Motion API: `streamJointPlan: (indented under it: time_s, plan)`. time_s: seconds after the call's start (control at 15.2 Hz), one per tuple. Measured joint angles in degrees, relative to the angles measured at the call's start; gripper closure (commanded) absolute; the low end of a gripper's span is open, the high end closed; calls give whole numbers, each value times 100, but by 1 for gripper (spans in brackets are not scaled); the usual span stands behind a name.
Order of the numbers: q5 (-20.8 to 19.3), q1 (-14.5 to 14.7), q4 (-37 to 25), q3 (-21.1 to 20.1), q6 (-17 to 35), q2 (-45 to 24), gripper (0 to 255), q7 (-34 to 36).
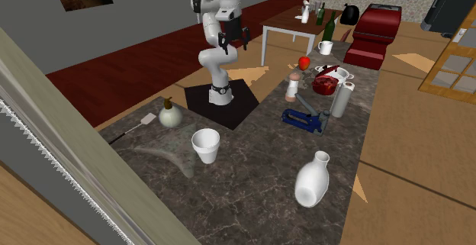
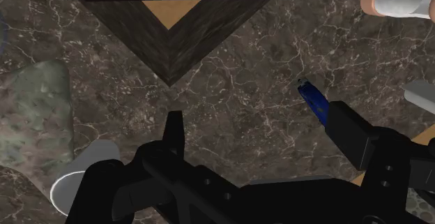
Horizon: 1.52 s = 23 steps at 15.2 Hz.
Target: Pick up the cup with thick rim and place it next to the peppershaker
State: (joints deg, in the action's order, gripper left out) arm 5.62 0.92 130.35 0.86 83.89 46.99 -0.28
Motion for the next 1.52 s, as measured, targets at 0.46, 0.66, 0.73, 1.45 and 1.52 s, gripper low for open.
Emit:
streamJointPlan:
  time_s: [0.46,0.66,0.73,1.45,1.52]
  plan:
    - [-235,-115,106,419,603,-607,0,-472]
    - [-336,-168,-13,671,944,-1125,0,-756]
    - [-354,-180,-26,742,1075,-1288,0,-839]
    - [-266,-301,-750,1535,2143,-3323,0,-1856]
    - [-221,-309,-887,1589,2179,-3526,0,-1942]
